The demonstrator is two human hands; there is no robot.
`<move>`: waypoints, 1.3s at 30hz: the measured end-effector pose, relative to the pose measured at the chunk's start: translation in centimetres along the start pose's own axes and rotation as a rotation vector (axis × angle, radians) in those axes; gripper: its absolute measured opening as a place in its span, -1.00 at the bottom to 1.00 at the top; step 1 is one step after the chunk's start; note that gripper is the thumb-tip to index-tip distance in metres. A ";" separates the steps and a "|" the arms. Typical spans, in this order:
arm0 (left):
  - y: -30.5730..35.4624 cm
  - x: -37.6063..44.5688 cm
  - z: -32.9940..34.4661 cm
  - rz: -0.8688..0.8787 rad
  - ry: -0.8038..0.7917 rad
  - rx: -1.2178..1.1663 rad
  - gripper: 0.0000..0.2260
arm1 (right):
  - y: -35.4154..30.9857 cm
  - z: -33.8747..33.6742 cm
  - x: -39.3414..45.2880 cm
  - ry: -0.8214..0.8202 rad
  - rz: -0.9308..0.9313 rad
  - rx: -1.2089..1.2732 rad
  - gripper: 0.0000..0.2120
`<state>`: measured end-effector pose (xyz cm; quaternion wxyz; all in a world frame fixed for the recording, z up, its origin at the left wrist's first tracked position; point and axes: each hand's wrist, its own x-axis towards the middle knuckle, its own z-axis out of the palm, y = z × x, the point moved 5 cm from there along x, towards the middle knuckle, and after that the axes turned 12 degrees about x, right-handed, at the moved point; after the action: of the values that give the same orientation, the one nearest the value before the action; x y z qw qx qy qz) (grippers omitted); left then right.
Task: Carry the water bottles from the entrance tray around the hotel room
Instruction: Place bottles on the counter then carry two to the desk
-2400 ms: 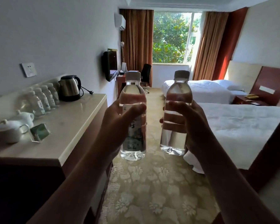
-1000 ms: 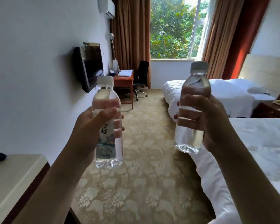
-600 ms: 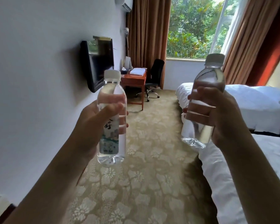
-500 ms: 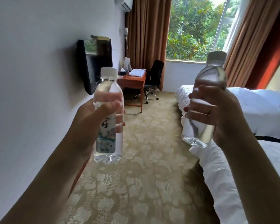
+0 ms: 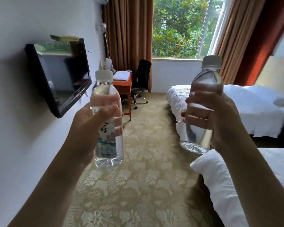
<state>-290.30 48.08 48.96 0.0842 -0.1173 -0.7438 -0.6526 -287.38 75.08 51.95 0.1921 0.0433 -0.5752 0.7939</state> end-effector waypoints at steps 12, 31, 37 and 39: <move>-7.5 25.4 8.9 0.050 0.004 0.071 -0.55 | 10.4 -3.8 27.0 -0.059 0.017 0.095 -0.75; -19.4 66.0 10.3 0.081 0.099 -0.009 -0.85 | 26.1 2.2 68.2 -0.095 0.052 0.085 -0.74; -22.1 81.6 12.3 0.118 0.044 -0.028 -0.88 | 29.4 3.2 81.6 -0.060 0.030 0.049 -0.80; -23.3 85.9 13.6 0.117 0.015 -0.030 -0.89 | 30.8 2.5 85.5 -0.042 0.039 0.044 -0.75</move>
<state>-378.84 64.26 48.89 0.1261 -0.1571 -0.7251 -0.6585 -377.54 86.43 49.95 0.1637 0.0530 -0.5621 0.8090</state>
